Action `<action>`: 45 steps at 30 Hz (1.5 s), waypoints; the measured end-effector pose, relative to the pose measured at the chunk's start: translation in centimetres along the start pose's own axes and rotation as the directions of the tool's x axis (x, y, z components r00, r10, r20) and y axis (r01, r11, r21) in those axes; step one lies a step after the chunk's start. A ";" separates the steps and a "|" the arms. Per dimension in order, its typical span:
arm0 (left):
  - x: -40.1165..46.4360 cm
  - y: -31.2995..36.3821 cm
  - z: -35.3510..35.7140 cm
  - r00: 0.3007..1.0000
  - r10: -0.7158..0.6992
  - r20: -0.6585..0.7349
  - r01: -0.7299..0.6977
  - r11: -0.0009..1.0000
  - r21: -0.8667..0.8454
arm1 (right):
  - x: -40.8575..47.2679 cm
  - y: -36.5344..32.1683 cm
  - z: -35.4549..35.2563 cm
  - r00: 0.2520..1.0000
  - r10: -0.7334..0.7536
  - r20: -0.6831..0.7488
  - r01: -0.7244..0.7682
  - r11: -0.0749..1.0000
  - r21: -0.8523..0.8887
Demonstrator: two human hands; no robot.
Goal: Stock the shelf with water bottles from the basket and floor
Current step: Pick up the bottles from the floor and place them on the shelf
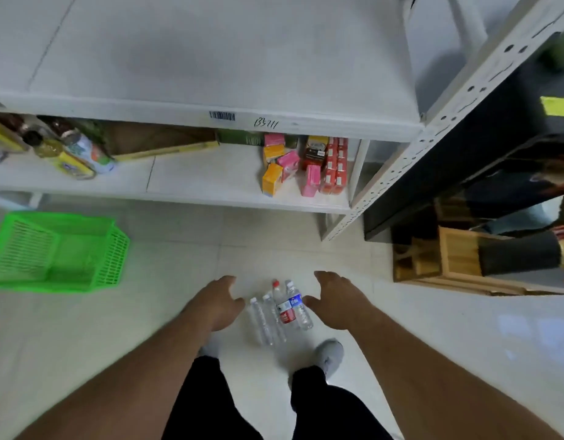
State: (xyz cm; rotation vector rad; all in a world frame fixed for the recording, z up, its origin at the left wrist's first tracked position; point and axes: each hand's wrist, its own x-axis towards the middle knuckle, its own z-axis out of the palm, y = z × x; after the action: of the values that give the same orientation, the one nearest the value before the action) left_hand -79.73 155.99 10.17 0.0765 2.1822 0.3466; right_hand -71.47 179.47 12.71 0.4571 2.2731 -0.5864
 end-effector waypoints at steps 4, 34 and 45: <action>1.3 -2.0 5.5 0.995 -0.096 0.029 0.099 0.989 -0.106 | 2.7 2.4 3.2 0.994 0.013 0.106 -0.015 1.000 0.014; 42.4 -23.3 46.4 0.912 -0.389 0.132 0.389 0.716 -0.580 | 43.4 9.5 50.5 0.996 -0.080 -0.037 0.076 0.993 -0.087; 44.4 -26.1 46.5 0.889 -0.420 0.183 0.435 0.649 -0.624 | 48.9 6.8 52.6 0.972 0.156 0.177 -0.192 0.958 0.213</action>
State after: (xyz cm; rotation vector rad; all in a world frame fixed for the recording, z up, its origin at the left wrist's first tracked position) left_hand -67.14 149.15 -57.71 -0.8204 1.8569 0.8045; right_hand -71.06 164.23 -57.77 0.6922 1.9982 -0.7694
